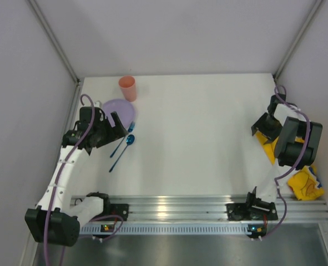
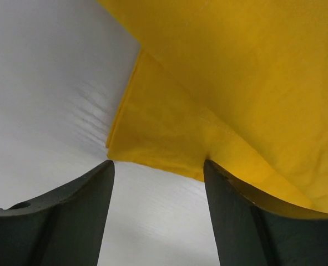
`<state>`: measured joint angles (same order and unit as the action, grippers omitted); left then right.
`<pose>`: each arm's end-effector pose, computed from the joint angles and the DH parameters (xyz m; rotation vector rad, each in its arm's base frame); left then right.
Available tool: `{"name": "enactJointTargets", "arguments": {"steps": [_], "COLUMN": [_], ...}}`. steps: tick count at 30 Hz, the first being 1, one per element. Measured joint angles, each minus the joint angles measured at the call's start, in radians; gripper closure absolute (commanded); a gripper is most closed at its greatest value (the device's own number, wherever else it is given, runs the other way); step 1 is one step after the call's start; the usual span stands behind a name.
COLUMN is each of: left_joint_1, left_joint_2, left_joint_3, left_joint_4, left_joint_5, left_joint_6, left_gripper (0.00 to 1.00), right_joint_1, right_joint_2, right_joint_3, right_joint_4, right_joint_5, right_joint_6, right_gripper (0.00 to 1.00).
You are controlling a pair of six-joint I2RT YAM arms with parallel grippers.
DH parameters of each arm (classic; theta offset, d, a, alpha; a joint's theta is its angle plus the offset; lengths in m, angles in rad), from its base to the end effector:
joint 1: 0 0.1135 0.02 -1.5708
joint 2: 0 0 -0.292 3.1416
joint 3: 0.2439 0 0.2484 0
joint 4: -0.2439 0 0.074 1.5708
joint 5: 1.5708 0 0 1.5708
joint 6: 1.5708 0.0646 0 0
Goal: Set the dinner table for one person
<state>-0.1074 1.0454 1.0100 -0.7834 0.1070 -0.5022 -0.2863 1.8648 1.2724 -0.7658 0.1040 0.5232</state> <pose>0.2090 -0.0295 0.3166 -0.4251 2.3866 -0.4109 0.3504 -0.1102 0.1730 1.1633 2.6742 -0.1140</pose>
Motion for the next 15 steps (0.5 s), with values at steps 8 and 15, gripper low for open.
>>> {"name": "enactJointTargets", "arguments": {"steps": [8, 15], "left_joint_1": [0.000, 0.000], "left_joint_2": [-0.001, -0.001], "left_joint_3": [0.000, 0.000], "left_joint_4": [-0.003, -0.002], "left_joint_5": [-0.018, -0.021], "left_joint_6": [-0.001, -0.008], "left_gripper": [0.07, 0.07], "right_joint_1": [-0.025, -0.039], "right_joint_2": [0.045, 0.078], "right_joint_3": [0.040, 0.080], "right_joint_4": [0.019, 0.012], "right_joint_5": [0.000, 0.015], "right_joint_6": [-0.011, -0.042], "right_gripper": [0.37, 0.69]}}
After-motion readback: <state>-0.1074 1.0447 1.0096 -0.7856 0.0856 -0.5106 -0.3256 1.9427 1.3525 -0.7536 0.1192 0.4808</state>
